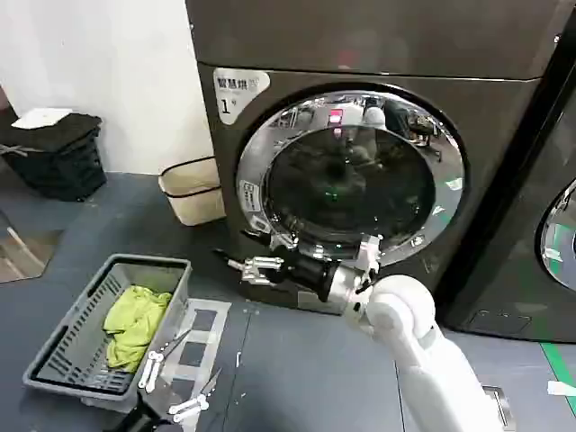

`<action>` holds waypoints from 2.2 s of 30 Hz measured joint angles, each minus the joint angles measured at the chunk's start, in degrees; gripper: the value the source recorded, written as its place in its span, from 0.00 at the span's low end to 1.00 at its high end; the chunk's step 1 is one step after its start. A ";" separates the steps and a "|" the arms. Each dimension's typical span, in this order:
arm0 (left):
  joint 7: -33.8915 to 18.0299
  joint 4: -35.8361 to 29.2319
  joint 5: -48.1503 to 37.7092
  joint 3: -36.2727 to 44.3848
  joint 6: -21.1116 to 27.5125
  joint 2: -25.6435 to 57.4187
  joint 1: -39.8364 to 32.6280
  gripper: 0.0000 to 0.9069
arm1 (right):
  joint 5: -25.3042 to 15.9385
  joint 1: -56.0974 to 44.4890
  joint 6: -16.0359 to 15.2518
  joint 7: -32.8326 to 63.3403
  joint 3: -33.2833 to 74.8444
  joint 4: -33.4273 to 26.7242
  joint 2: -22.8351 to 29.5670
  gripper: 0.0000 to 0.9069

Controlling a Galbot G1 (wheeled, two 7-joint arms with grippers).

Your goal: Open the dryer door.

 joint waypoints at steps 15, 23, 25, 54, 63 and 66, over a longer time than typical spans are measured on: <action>-0.22 0.02 -0.21 -0.01 -0.09 0.10 -0.17 1.00 | -9.98 -4.01 8.88 -0.93 5.02 1.31 -4.95 1.00; -0.60 0.05 -0.63 -0.02 -0.10 0.62 -0.10 1.00 | -14.63 -5.16 16.06 1.71 7.51 -0.74 -7.14 1.00; -0.70 0.05 -0.78 -0.12 -0.10 0.80 -0.09 1.00 | -14.76 -5.11 18.18 2.34 7.79 -1.61 -7.73 1.00; -0.88 -0.43 -0.76 -0.32 -0.24 0.41 0.14 1.00 | -17.03 5.24 25.76 3.13 0.23 -17.92 -6.93 1.00; -0.88 -0.39 -0.75 -0.21 -0.24 0.26 0.10 1.00 | -17.37 8.40 25.77 3.12 -2.54 -20.52 -5.32 1.00; -0.89 -0.30 -0.72 -0.14 -0.24 0.17 0.07 1.00 | -17.49 9.32 25.73 3.09 -3.33 -21.33 -4.79 1.00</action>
